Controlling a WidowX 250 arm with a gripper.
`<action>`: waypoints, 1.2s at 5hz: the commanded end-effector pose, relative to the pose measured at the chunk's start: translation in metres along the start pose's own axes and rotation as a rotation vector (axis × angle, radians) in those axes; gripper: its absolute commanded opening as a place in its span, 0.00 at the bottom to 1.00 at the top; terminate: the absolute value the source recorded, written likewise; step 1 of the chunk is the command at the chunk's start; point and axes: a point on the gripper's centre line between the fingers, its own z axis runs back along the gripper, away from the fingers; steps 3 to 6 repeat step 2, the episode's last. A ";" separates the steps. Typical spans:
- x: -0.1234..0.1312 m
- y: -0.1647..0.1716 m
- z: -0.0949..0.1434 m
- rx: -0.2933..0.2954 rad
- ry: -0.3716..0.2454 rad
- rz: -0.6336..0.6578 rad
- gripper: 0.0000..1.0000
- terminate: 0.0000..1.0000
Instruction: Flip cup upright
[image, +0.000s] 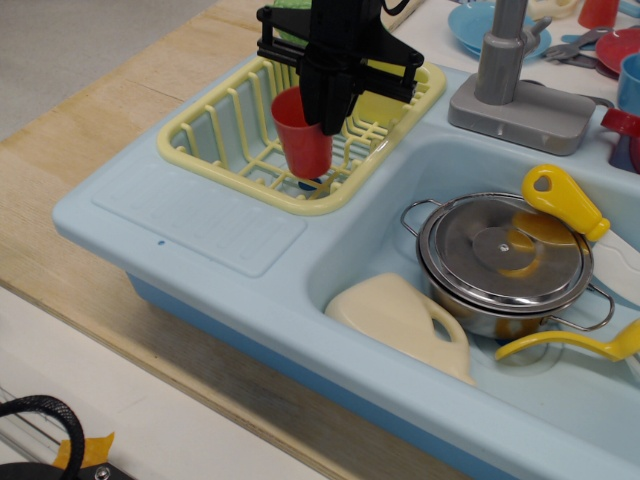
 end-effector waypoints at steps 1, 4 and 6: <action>0.015 0.007 -0.003 -0.076 0.027 -0.116 1.00 0.00; 0.015 0.007 -0.003 -0.076 0.027 -0.116 1.00 1.00; 0.015 0.007 -0.003 -0.076 0.027 -0.116 1.00 1.00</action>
